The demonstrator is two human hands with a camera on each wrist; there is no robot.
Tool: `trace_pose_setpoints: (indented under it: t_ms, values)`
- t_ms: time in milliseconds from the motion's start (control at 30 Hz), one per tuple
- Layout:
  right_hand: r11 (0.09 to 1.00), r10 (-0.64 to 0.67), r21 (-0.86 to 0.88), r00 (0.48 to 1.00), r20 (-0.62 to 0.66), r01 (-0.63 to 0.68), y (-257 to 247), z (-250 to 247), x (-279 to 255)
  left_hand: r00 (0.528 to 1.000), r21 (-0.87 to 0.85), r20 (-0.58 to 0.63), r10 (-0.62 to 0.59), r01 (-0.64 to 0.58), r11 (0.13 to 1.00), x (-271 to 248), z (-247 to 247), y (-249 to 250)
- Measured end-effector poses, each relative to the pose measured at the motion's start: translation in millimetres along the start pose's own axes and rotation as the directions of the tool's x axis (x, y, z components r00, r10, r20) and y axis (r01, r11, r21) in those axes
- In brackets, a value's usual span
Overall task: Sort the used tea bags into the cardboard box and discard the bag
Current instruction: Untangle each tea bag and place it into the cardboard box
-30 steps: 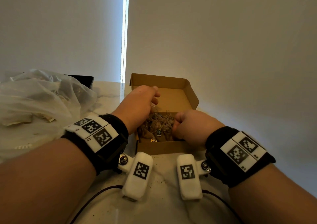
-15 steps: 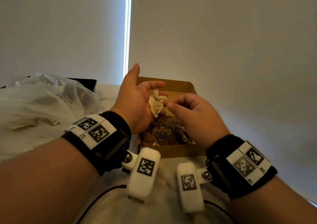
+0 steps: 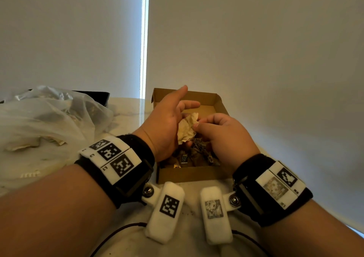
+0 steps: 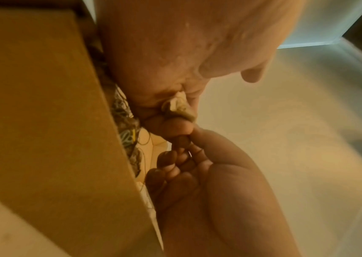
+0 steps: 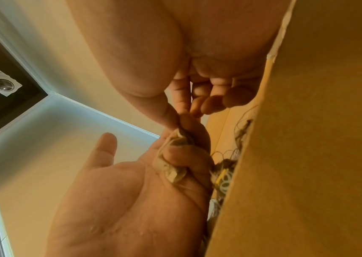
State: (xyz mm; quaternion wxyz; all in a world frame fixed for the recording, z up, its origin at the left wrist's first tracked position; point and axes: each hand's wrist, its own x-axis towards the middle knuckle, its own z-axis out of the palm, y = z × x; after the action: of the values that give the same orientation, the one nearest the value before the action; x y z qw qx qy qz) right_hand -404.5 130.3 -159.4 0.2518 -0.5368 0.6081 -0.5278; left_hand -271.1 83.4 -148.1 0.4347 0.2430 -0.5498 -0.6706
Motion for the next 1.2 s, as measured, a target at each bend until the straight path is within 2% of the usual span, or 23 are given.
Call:
trace_pose_setpoints:
  t_ms: [100,233,333,433,633,800,1000,1133,1200]
  values:
    - [0.993,-0.006,0.117,0.999,-0.038,0.010,1.9,-0.1,2.5,1.000,0.045,-0.002,-0.024,0.024,0.999,0.4,-0.9,-0.2]
    - [0.951,0.034,0.310,0.995,-0.091,-0.004,5.1,-0.1,7.5,0.999,0.193,-0.036,-0.018,0.024,0.981,0.6,-3.2,-1.5]
    - [0.887,0.098,0.459,0.992,-0.082,-0.049,4.1,0.2,10.0,0.995,0.167,-0.094,-0.039,0.055,0.985,3.4,-5.3,-2.5]
    - [0.848,0.129,0.527,0.987,-0.097,-0.059,1.9,-2.4,10.7,0.990,0.187,-0.132,-0.040,0.065,0.980,4.7,-7.5,-2.0]
    - [0.918,0.044,0.396,0.996,-0.082,-0.008,4.5,-4.8,11.0,0.985,0.335,-0.167,0.042,0.017,0.942,3.0,-8.8,-1.3]
    - [0.939,-0.016,0.344,0.999,-0.045,0.030,6.2,-8.8,12.6,0.975,0.310,-0.211,0.063,0.006,0.951,4.6,-10.0,0.3]
    - [0.941,-0.037,0.331,0.994,-0.106,0.071,5.3,-24.7,16.5,0.973,0.269,-0.224,0.055,0.007,0.963,4.1,-10.9,0.2]
    - [0.935,-0.043,0.355,0.996,0.080,0.012,2.1,-25.2,11.8,0.982,0.327,-0.175,0.068,-0.007,0.945,1.6,-8.3,1.3]
    - [0.946,-0.066,0.324,0.990,0.122,0.023,1.6,-24.0,11.5,0.984,0.354,-0.165,0.071,-0.008,0.935,1.0,-7.4,1.6]
